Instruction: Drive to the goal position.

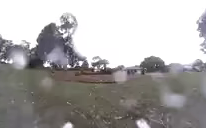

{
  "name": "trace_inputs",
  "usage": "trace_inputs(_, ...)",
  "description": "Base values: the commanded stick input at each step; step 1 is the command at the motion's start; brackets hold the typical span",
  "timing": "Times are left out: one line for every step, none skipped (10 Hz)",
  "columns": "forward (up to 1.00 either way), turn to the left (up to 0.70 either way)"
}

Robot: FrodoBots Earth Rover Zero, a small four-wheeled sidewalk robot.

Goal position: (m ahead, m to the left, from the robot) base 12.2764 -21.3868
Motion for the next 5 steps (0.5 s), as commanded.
trace_inputs(1.0, -0.39)
trace_inputs(1.0, -0.39)
trace_inputs(1.0, -0.39)
trace_inputs(1.0, -0.39)
trace_inputs(1.0, -0.39)
